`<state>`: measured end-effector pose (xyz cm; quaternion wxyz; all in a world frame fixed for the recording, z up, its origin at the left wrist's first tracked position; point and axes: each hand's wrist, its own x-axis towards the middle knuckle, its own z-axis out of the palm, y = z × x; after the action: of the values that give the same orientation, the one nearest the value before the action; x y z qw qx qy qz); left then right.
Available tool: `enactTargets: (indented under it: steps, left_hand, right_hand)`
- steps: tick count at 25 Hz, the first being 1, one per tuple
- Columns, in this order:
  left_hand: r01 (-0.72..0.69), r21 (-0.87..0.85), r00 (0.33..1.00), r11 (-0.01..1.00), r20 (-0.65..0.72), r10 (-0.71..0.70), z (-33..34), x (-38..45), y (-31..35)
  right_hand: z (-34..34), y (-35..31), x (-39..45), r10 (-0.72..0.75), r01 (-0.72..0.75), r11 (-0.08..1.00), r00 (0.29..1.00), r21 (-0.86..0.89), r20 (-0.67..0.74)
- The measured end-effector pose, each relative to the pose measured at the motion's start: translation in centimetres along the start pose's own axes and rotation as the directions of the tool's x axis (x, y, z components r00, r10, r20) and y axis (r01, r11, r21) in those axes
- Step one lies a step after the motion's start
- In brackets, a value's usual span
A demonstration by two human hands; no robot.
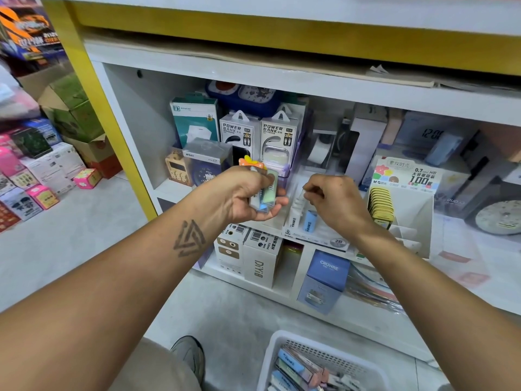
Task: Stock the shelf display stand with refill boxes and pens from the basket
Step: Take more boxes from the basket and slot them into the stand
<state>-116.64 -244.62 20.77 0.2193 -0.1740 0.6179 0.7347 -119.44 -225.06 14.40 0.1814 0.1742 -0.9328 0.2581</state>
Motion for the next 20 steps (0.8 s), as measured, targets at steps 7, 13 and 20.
enactTargets:
  steps: [7,13,20]
  left_hand:
    - [-0.007,-0.001,1.0,1.0,0.009,0.007,-0.1,0.0,0.0]
    - [0.002,0.043,0.998,0.999,0.07,-0.005,0.0,-0.2,-0.1]
    - [0.007,-0.013,0.986,1.0,0.168,-0.005,0.7,-0.1,-0.2]
  right_hand:
    - [0.2,0.0,-0.1,0.018,-0.019,0.999,0.999,0.028,0.05]
    - [-0.2,0.0,0.3,-0.071,0.084,0.99,0.991,-0.111,0.117]
    - [-1.4,-1.1,0.1,0.027,-0.033,0.998,0.994,0.054,0.111]
